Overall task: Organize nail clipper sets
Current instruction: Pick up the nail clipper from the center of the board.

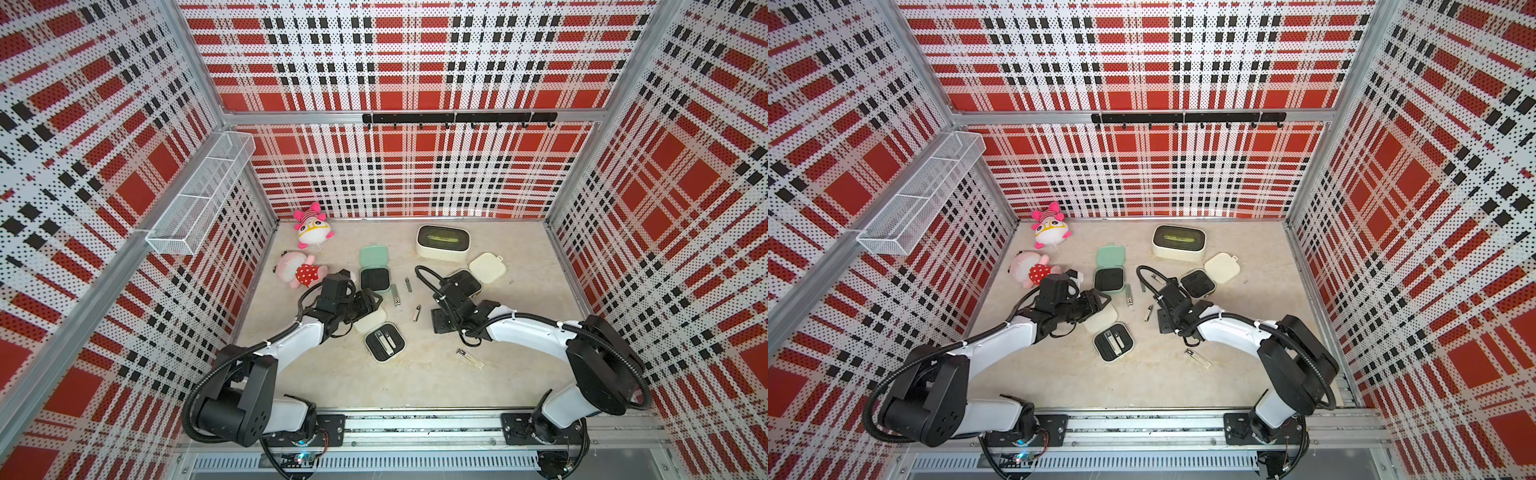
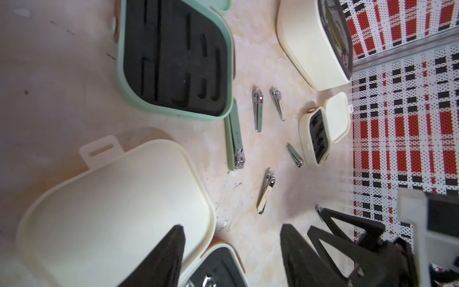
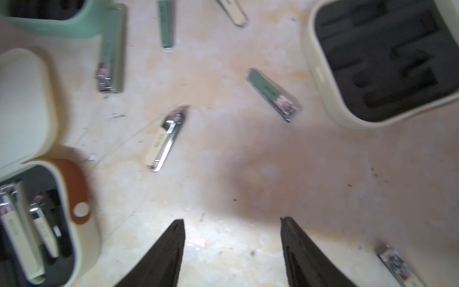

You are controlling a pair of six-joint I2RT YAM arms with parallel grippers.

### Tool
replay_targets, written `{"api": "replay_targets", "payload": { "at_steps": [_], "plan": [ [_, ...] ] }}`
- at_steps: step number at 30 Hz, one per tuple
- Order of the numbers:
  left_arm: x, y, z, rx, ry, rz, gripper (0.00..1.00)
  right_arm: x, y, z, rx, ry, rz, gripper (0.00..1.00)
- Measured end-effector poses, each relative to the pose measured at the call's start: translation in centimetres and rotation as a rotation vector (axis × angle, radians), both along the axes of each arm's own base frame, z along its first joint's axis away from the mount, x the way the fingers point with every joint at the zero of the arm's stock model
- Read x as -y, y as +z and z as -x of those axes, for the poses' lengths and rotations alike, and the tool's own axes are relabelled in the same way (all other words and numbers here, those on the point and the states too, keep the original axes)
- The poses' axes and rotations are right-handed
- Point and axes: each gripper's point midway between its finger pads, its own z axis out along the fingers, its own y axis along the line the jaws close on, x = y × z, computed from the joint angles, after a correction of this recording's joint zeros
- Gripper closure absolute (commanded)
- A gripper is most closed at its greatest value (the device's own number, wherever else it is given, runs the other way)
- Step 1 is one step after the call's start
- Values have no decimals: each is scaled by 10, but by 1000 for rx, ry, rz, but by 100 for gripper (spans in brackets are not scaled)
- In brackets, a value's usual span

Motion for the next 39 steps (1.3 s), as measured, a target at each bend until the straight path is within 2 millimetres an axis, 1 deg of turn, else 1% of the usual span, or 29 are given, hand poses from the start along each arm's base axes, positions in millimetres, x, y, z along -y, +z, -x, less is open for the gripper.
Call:
{"api": "replay_targets", "payload": {
  "at_steps": [2, 5, 7, 11, 13, 15, 18, 20, 25, 28, 30, 34, 36, 39],
  "plan": [
    [2, 3, 2, 11, -2, -8, 34, 9, -1, -3, -8, -32, 9, 39],
    [1, 3, 5, 5, 6, -25, 33, 11, 3, -6, -10, -51, 18, 42],
    [-1, 3, 6, 2, 18, -36, 33, 8, 8, -13, -6, -58, 23, 43],
    [-5, 7, 6, 14, 36, -47, 33, -3, 20, -35, 18, -74, 21, 42],
    [-7, 9, 5, 22, 41, -48, 33, -4, 23, -42, 22, -82, 21, 40],
    [-9, 12, 5, 29, 46, -46, 31, -1, 24, -47, 23, -96, 23, 38],
    [-12, 12, 8, 35, 51, -43, 26, 15, 21, -50, 9, -132, 34, 36],
    [-14, 10, 10, 36, 55, -41, 24, 33, 14, -48, -8, -167, 46, 33],
    [-13, 15, 14, 67, 46, -24, 23, 88, -3, -30, -65, -270, 69, 27],
    [-9, 17, 13, 76, 29, -6, 23, 112, -13, -18, -102, -318, 68, 23],
    [-6, 14, 13, 69, 16, 3, 23, 123, -22, -12, -129, -342, 58, 22],
    [-1, -1, 14, 16, -7, 13, 23, 133, -35, -4, -172, -367, 35, 21],
    [1, -6, 15, -1, -11, 17, 23, 132, -35, -4, -174, -364, 23, 21],
    [2, -6, 15, -6, -15, 25, 23, 128, -35, -8, -167, -356, 2, 22]
  ]
}}
